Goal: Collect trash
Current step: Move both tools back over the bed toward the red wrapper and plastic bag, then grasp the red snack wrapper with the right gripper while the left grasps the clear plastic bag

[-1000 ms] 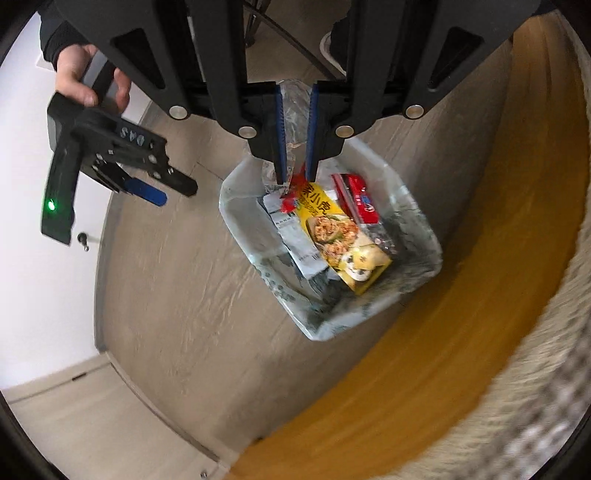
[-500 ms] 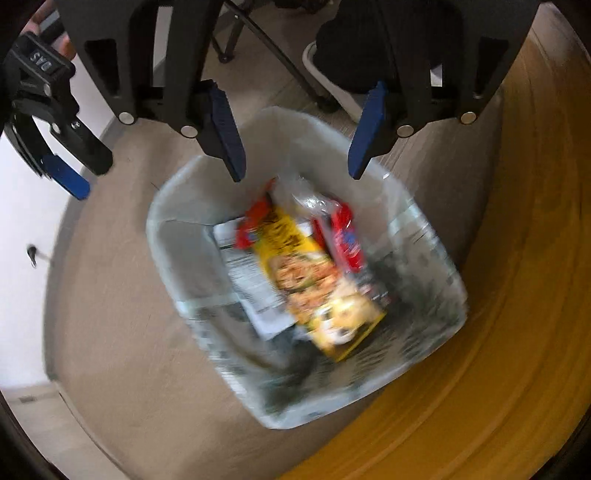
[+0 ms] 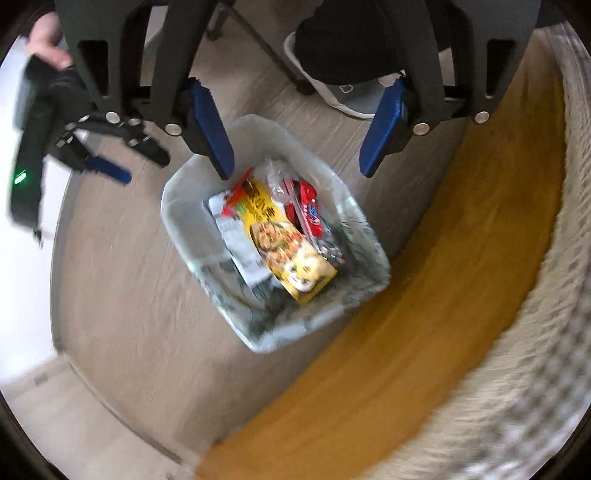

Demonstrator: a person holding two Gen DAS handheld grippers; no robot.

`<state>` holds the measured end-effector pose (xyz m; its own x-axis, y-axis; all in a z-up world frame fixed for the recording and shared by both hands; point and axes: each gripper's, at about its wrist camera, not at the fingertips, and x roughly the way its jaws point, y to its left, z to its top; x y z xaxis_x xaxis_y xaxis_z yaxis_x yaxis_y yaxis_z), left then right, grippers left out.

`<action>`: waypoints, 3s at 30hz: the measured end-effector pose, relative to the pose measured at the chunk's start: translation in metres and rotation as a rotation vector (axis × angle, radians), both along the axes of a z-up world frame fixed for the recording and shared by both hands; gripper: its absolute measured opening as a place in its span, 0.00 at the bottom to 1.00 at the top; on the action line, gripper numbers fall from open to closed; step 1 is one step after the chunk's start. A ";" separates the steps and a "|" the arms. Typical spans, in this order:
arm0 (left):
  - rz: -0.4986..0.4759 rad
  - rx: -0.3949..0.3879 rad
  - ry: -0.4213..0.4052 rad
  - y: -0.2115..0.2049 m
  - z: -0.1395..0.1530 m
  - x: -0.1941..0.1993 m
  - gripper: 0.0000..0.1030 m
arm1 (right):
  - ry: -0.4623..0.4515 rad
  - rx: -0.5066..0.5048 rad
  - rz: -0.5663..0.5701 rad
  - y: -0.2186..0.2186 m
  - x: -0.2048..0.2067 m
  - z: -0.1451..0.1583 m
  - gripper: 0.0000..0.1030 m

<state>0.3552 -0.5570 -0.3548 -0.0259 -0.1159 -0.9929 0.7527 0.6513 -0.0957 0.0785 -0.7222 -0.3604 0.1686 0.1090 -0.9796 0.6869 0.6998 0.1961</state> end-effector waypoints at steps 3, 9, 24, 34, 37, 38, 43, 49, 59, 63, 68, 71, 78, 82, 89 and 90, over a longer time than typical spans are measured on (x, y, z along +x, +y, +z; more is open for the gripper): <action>0.091 -0.094 0.024 0.022 0.031 0.010 0.66 | -0.015 -0.042 -0.011 0.001 0.007 0.012 0.66; 0.098 -0.210 -0.037 0.052 0.086 0.013 0.66 | -0.047 -0.105 -0.032 0.002 0.019 0.043 0.66; 0.295 -0.461 -0.246 0.208 0.211 0.085 0.71 | -0.357 -0.336 0.189 0.077 0.149 0.194 0.66; 0.528 -0.456 -0.394 0.342 0.256 0.194 0.71 | -0.518 -0.310 0.400 0.163 0.281 0.245 0.66; 0.585 -0.432 -0.417 0.378 0.258 0.230 0.71 | -0.542 -0.296 0.452 0.183 0.320 0.251 0.66; 0.605 -0.432 -0.426 0.390 0.263 0.241 0.71 | -0.551 -0.290 0.464 0.188 0.330 0.255 0.66; 0.668 -0.399 -0.496 0.434 0.278 0.286 0.71 | -0.607 -0.266 0.532 0.206 0.385 0.272 0.66; 0.699 -0.365 -0.530 0.458 0.280 0.323 0.71 | -0.636 -0.272 0.621 0.228 0.449 0.289 0.66; 0.651 -0.274 -0.382 0.438 0.265 0.506 0.71 | -0.665 -0.277 0.755 0.273 0.550 0.330 0.66; 0.701 -0.103 -0.245 0.419 0.213 0.595 0.71 | -0.637 -0.266 0.799 0.283 0.588 0.343 0.66; 0.812 -0.080 -0.146 0.420 0.168 0.635 0.40 | -0.540 -0.291 0.880 0.306 0.653 0.340 0.66; 0.718 -0.110 -0.192 0.419 0.173 0.627 0.04 | -0.469 -0.289 0.937 0.327 0.693 0.318 0.66; 0.744 -0.265 -0.363 0.487 0.253 0.574 0.01 | -0.324 -0.301 1.006 0.393 0.779 0.248 0.66; 0.734 -0.326 -0.421 0.520 0.290 0.533 0.01 | -0.193 -0.412 1.051 0.423 0.811 0.216 0.66; 0.748 -0.314 -0.419 0.550 0.318 0.507 0.01 | -0.176 -0.330 0.960 0.428 0.799 0.223 0.10; 0.759 -0.319 -0.412 0.553 0.323 0.502 0.01 | -0.200 -0.327 0.956 0.428 0.791 0.237 0.08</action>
